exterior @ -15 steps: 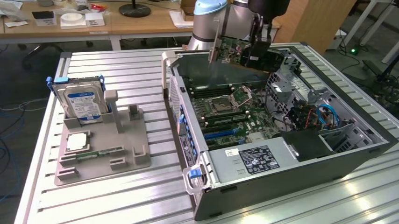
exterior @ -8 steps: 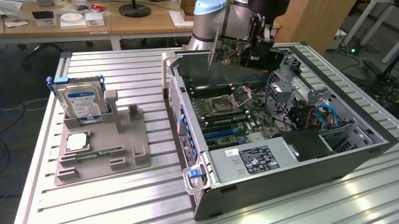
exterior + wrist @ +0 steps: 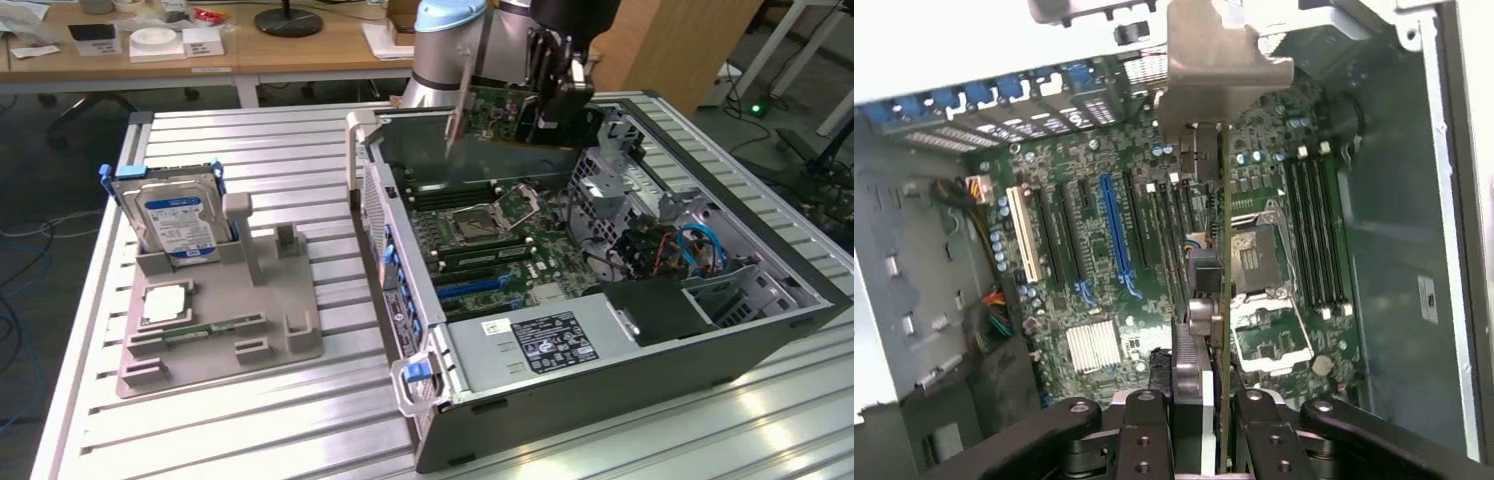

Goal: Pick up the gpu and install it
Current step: 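Insert the gpu into the slot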

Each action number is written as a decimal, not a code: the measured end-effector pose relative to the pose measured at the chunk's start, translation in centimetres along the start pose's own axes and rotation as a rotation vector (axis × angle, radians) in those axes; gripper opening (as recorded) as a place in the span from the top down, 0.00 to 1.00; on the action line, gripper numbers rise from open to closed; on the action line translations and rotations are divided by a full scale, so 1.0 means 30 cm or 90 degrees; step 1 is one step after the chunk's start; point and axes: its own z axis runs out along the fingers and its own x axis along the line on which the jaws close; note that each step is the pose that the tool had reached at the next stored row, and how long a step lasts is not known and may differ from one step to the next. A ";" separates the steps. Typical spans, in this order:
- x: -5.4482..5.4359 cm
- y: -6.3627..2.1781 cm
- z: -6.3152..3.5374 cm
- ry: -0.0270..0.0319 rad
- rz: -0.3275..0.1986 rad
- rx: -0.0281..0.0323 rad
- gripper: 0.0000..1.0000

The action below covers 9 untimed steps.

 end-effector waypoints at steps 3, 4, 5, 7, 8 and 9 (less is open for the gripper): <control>0.000 0.000 0.000 -0.0012 -0.029 -0.0004 0.72; 0.000 0.000 0.000 -0.0016 -0.039 -0.0005 0.72; 0.000 0.000 0.000 -0.0020 -0.048 -0.0006 0.72; 0.000 0.000 0.000 -0.0027 -0.064 -0.0008 0.72; 0.000 0.000 0.000 -0.0030 -0.073 -0.0009 0.72; 0.000 0.000 0.000 -0.0033 -0.081 -0.0010 0.72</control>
